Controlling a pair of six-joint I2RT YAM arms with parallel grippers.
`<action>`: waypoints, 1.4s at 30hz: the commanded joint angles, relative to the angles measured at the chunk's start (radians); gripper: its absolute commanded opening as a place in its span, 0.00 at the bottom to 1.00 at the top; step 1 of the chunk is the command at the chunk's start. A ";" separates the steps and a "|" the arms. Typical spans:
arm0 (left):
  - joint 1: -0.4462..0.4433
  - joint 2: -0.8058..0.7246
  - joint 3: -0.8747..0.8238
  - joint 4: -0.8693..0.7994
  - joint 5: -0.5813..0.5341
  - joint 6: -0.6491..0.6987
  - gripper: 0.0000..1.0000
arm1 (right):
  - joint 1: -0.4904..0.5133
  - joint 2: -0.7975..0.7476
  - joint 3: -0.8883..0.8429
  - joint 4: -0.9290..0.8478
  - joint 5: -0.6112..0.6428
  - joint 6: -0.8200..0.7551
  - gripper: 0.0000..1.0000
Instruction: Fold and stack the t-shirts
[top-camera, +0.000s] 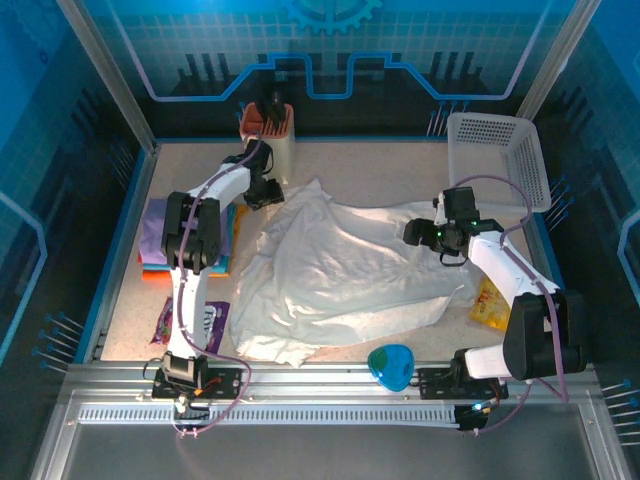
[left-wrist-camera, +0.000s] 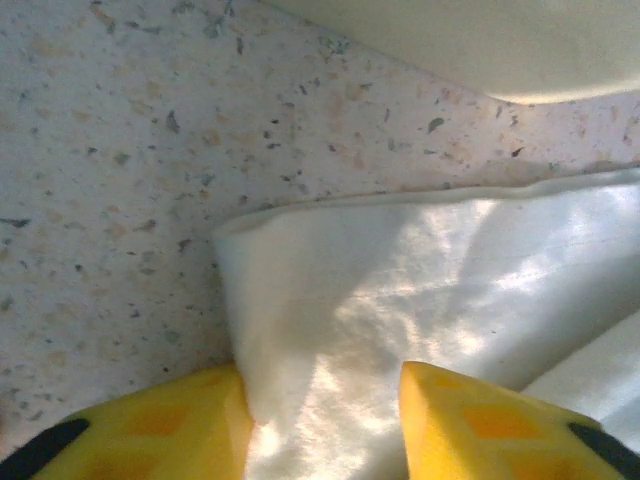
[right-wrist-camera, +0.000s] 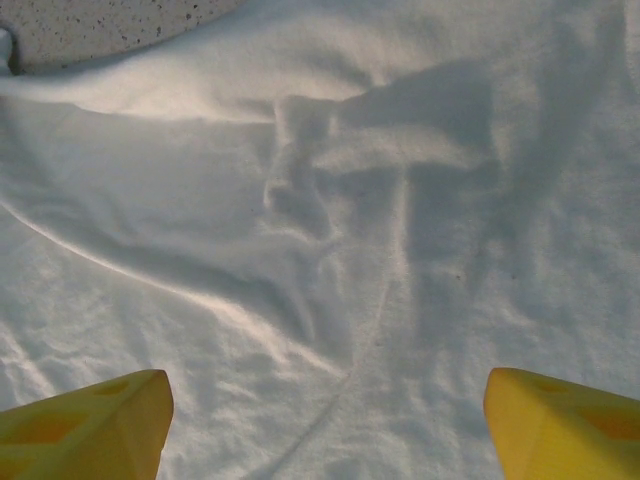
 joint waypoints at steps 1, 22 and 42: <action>-0.009 0.014 -0.040 0.001 -0.013 0.025 0.46 | -0.016 -0.022 -0.012 0.017 -0.024 0.008 0.82; -0.012 -0.145 0.006 0.052 -0.126 0.086 0.00 | -0.028 -0.051 -0.015 0.016 -0.037 0.011 0.80; -0.011 -0.222 0.095 0.225 -0.182 0.306 0.00 | -0.033 -0.067 -0.015 -0.001 -0.044 0.001 0.79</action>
